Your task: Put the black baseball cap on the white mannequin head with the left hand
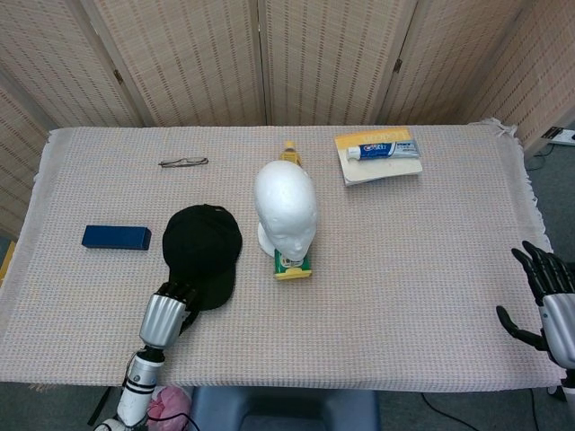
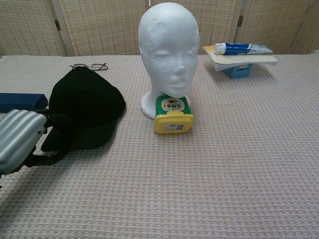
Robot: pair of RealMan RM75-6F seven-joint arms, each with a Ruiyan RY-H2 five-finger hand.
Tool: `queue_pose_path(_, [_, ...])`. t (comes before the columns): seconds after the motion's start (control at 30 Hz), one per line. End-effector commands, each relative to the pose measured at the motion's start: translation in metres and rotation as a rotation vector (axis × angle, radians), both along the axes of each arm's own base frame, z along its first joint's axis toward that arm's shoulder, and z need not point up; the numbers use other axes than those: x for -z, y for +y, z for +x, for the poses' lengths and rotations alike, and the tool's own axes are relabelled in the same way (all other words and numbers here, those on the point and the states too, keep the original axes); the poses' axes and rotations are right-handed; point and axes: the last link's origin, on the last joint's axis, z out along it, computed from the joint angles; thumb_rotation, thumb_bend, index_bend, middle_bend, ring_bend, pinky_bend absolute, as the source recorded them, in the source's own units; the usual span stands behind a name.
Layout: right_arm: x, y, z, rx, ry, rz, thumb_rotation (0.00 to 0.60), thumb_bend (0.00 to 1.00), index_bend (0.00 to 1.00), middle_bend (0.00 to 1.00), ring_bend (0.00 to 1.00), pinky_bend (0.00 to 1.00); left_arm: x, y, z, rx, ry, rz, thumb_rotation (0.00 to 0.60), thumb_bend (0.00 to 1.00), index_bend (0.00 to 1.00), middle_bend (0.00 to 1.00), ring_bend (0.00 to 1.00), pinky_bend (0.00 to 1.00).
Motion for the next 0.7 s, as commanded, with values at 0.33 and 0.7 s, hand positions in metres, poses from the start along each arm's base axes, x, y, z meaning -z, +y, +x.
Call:
queue_pose_path(0.33, [-0.005,0.004,0.000,-0.014,-0.012,-0.007,0.600,0.27,0.00,0.00,0.00,0.00,-0.035,0.017,-0.016,0.058,0.064,0.131,0.600,0.39,0.63,0.70,0.53,0.60])
queue_pose_path(0.7, [-0.002,0.002,0.001,-0.012,-0.007,0.000,0.600,0.27,0.00,0.00,0.00,0.00,-0.090,0.030,-0.023,0.169,0.239,0.259,0.600,0.39,0.65,0.72,0.54,0.61])
